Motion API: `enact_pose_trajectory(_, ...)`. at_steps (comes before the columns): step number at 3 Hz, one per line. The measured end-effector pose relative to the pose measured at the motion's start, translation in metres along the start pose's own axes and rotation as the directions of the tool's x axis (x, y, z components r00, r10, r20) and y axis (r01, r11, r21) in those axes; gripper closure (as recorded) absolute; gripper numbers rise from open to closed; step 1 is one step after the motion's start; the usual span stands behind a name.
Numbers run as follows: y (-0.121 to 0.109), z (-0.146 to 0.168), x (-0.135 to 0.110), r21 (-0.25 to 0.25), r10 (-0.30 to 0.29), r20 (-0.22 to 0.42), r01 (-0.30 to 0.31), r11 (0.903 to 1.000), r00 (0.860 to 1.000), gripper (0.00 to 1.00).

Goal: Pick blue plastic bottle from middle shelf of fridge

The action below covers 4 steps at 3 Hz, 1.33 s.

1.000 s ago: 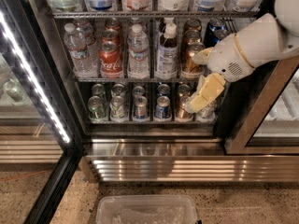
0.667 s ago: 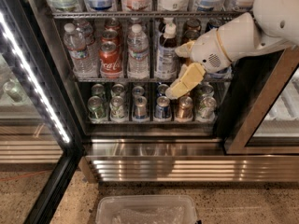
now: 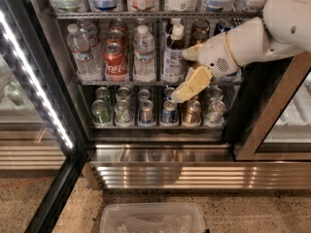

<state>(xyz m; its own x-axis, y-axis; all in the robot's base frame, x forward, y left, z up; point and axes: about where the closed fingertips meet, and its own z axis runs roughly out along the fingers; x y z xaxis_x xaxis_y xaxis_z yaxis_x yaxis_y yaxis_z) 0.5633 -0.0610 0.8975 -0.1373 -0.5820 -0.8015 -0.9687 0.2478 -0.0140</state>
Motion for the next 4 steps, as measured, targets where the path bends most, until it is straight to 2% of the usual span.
enact_pose_trajectory(1,-0.019,-0.008,-0.006,0.066,-0.022,0.027,0.02,0.9976,0.999,0.0)
enact_pose_trajectory(2,-0.042,-0.019,-0.019,0.147,-0.067,0.033,0.062,0.9872,0.997,0.0)
enact_pose_trajectory(3,-0.059,-0.023,-0.026,0.188,-0.085,0.032,0.078,0.979,0.996,0.0)
enact_pose_trajectory(4,-0.06,-0.023,-0.026,0.189,-0.086,0.032,0.078,0.9789,0.996,0.0)
